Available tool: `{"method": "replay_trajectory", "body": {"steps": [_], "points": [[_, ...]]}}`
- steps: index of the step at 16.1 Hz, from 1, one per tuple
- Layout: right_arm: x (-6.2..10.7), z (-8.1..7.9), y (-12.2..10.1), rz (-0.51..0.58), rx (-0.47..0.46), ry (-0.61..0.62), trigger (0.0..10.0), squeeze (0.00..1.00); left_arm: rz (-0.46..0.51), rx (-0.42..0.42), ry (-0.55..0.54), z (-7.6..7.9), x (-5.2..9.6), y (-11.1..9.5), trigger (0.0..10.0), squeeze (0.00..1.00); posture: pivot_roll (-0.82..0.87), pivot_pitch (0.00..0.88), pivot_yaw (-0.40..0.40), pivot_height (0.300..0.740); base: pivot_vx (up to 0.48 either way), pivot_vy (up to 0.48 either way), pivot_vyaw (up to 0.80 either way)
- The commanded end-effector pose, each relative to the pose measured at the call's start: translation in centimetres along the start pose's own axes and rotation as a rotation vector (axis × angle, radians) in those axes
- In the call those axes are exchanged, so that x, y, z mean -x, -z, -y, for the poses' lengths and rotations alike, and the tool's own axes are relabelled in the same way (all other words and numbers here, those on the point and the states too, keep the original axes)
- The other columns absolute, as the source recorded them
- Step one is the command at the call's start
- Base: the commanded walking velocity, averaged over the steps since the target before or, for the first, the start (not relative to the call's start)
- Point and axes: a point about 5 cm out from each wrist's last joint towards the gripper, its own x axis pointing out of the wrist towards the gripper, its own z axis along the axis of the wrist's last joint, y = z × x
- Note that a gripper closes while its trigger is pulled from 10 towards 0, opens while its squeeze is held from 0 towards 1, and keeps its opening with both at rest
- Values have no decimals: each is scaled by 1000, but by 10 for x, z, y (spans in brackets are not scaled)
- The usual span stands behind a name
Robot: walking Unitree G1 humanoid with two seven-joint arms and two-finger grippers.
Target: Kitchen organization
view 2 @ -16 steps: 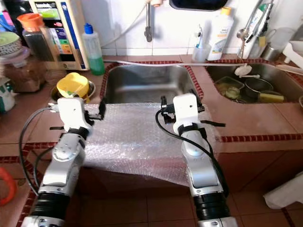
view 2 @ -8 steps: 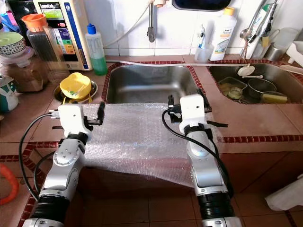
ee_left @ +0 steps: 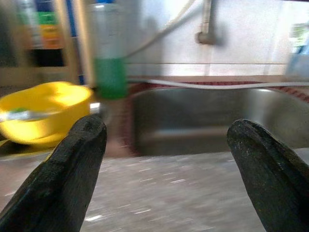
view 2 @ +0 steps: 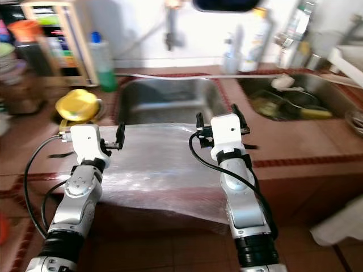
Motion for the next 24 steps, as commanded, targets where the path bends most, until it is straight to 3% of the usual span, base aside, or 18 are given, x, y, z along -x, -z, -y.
{"method": "replay_trajectory", "body": {"steps": [1, 7, 10, 16, 21, 22, 24], "points": [[-4, 2, -11, 45, 3, -5, 10000, 0, 24, 2, 5, 2, -6, -6, 10000, 0, -45, 0, 39, 740, 0, -322, 0], [-2, -4, -15, 56, -40, -32, 10000, 0, 47, 12, -41, -3, -3, -9, 10000, 0, -40, 0, 38, 740, 0, -106, 0], [-5, -8, -21, 79, -48, -39, 10000, 0, 86, 23, -45, -5, -7, -23, 10000, 0, -27, 0, 38, 740, 0, 0, 615], [-6, -11, -20, 74, -65, -34, 10000, 0, 83, 15, -39, -6, -5, -19, 10000, 0, -12, 0, 38, 740, 0, 0, 363], [-6, -11, -20, 76, -67, -32, 10000, 0, 86, 33, -3, -3, -3, -22, 10000, 0, -2, 0, 34, 740, 0, 0, 0], [-8, -7, -23, 85, -56, -15, 10000, 0, 117, 58, 60, 3, -3, -28, 10000, 0, -4, 0, 33, 740, 0, 0, 0], [-8, -5, -24, 90, -51, -12, 10000, 0, 126, 56, 74, 6, -3, -30, 10000, 0, -12, 0, 28, 740, 0, 0, 0]]}}
